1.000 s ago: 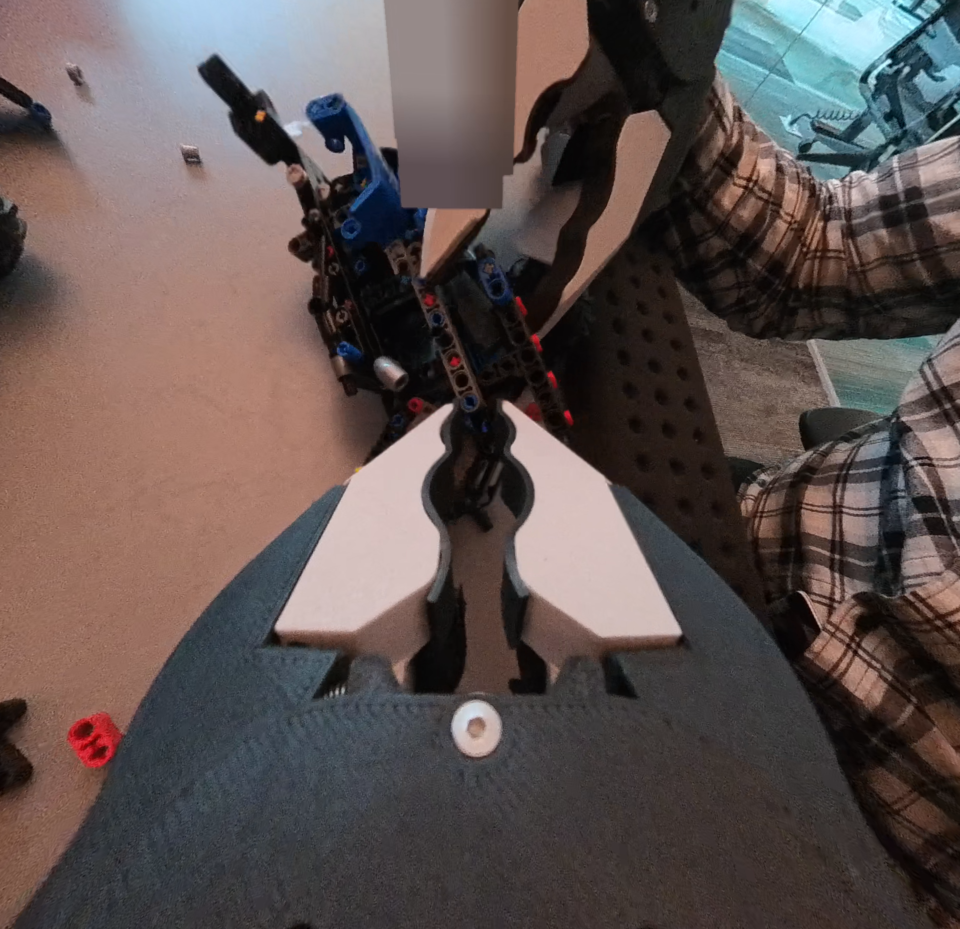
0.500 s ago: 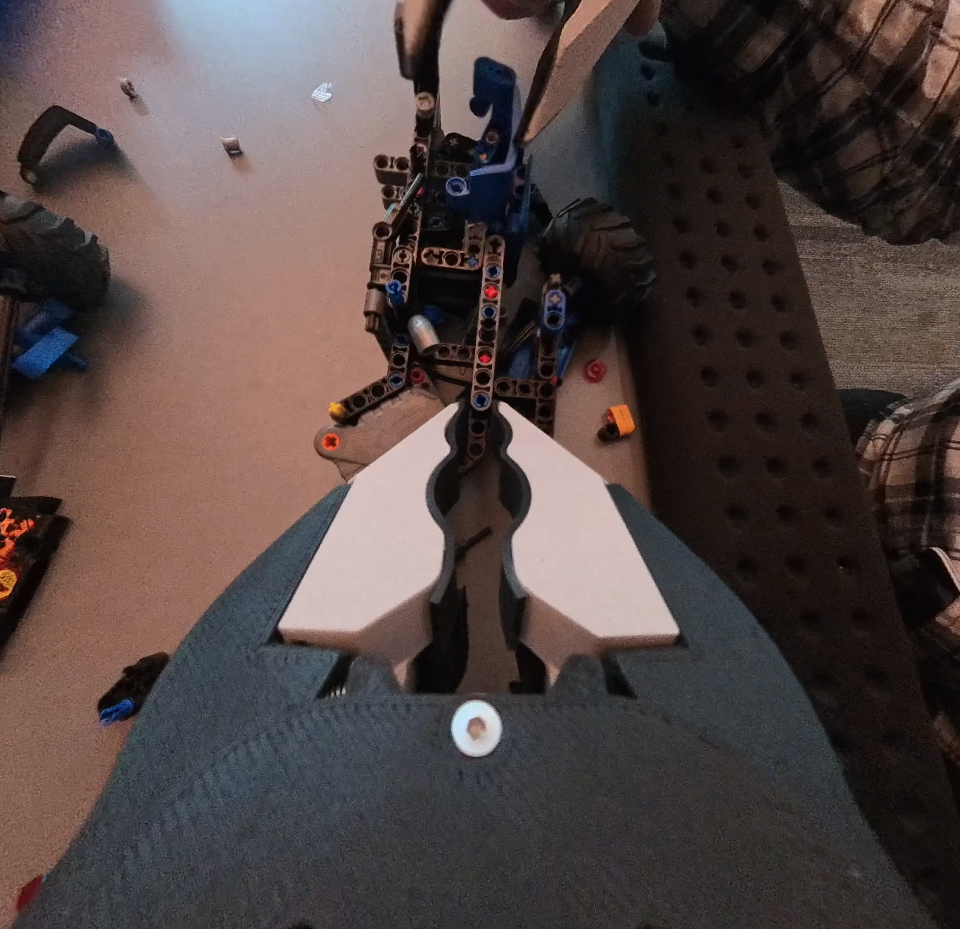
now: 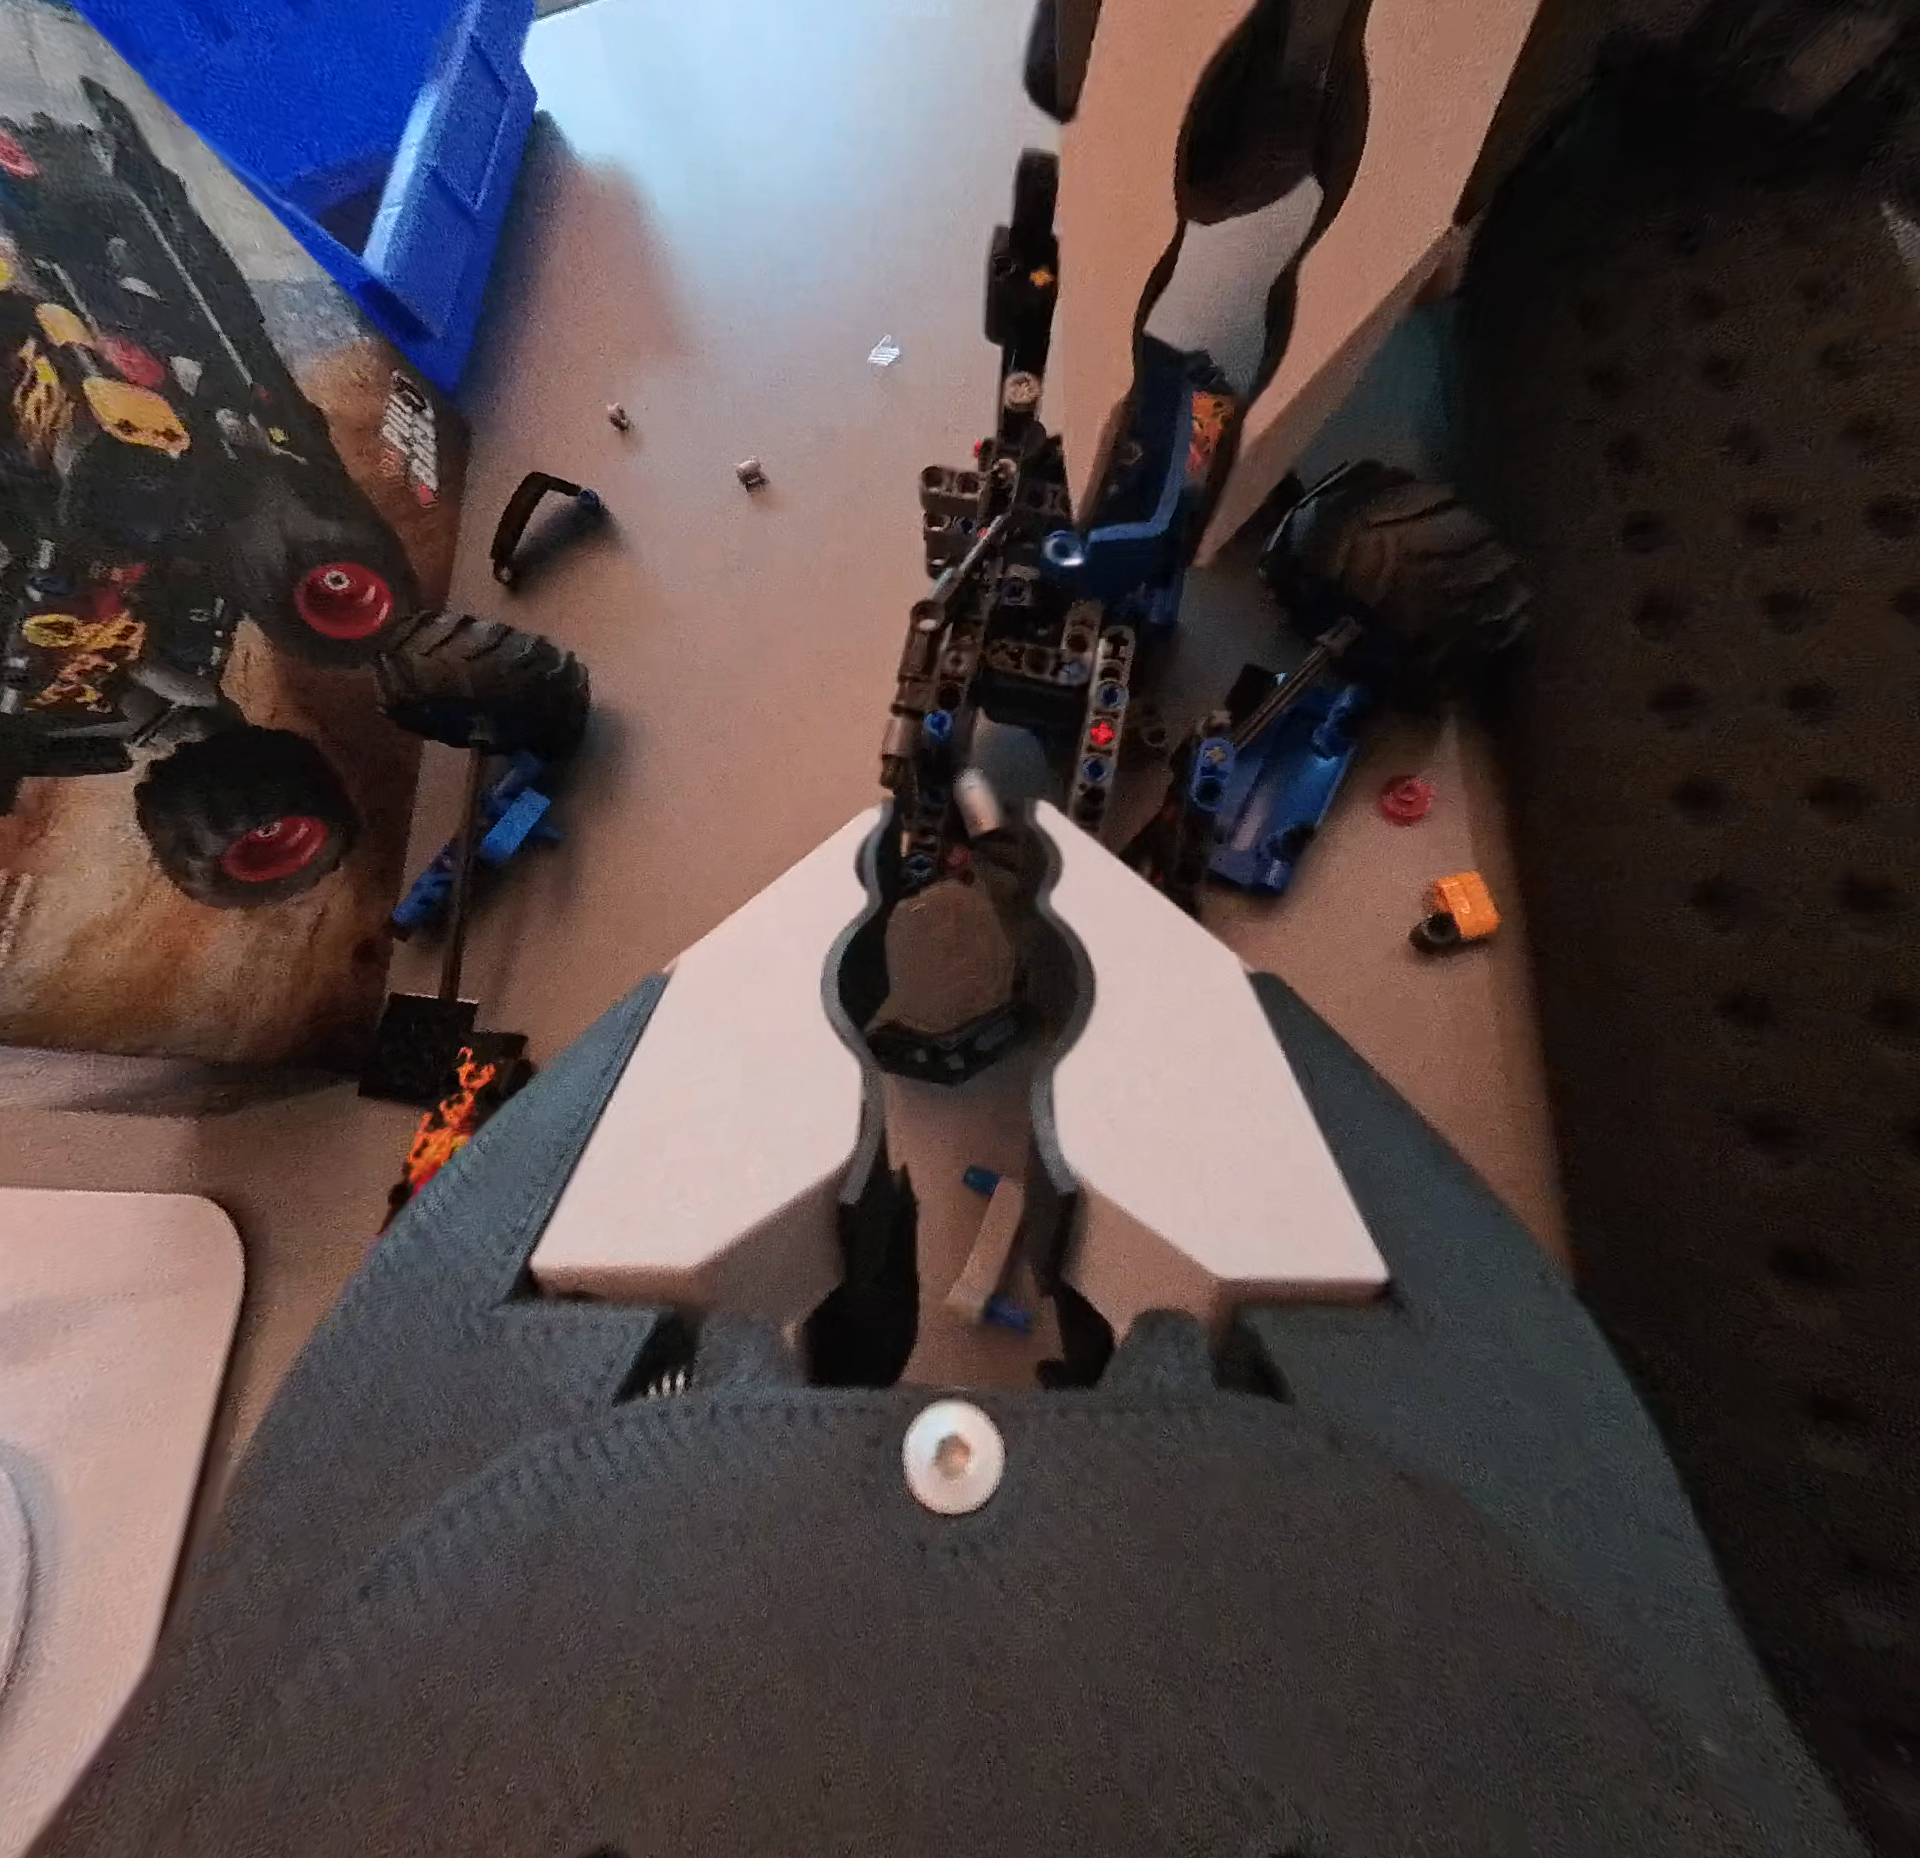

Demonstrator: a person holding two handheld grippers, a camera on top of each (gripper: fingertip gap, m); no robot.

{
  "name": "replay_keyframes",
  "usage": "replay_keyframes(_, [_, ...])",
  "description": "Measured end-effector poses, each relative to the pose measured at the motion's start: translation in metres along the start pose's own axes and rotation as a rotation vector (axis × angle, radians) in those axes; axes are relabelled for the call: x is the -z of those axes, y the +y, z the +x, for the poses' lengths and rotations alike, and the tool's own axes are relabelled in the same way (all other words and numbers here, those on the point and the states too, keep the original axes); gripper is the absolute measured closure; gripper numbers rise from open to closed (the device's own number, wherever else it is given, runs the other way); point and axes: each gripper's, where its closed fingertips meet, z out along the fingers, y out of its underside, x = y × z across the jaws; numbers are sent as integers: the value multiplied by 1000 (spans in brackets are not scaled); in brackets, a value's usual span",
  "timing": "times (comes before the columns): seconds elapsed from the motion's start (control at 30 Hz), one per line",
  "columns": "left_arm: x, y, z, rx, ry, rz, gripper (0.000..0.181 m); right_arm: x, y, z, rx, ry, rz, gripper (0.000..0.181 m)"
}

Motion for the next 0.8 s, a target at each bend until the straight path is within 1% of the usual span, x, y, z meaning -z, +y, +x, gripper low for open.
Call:
replay_keyframes(0.07, [-9, -2, 7, 1, 23, -8, 165, 4, -9, 7, 17, 51, 28, 165])
replay_keyframes(0.17, [-19, 3, 5, 8, -11, -35, 172, 9, -22, 18, 31, 120, 70, 160])
replay_keyframes(0.33, [-22, 5, 4, -16, -60, -46, 176, -3, -26, 28, 55, 180, -33, 150])
replay_keyframes(0.4, [-22, 3, 6, -23, -67, -30, 176, -18, -16, 21, 39, 133, -98, 155])
replay_keyframes(0.43, [-22, 4, 6, -29, -76, -33, 176, -25, -11, 23, 56, 154, -128, 155])
replay_keyframes(0.5, [-22, 4, 5, -33, -86, -16, 176, -30, -11, 27, 59, 205, -154, 159])
replay_keyframes(0.53, [-23, 3, 6, -32, -86, 3, 177, -30, -10, 30, 23, 213, -146, 165])
replay_keyframes(0.6, [-23, 2, 8, -64, -107, 18, 177, -29, -10, 31, -50, 169, -103, 166])
replay_keyframes(0.67, [-23, 1, 9, -86, -133, 13, 177, -29, -10, 31, -43, 171, -105, 167])
replay_keyframes(0.7, [-23, 1, 8, -70, -126, 24, 177, -29, -10, 32, -50, 169, -95, 167])
replay_keyframes(0.73, [-19, -4, 8, -52, -124, 67, 176, -29, -9, 33, -56, 176, -92, 167])
replay_keyframes(0.77, [-3, -30, 6, 11, -115, 212, 176, -29, -7, 36, -54, 206, -102, 167])
replay_keyframes(0.8, [16, -51, -2, 50, -142, 295, 177, -30, -6, 39, -59, 222, -101, 167])
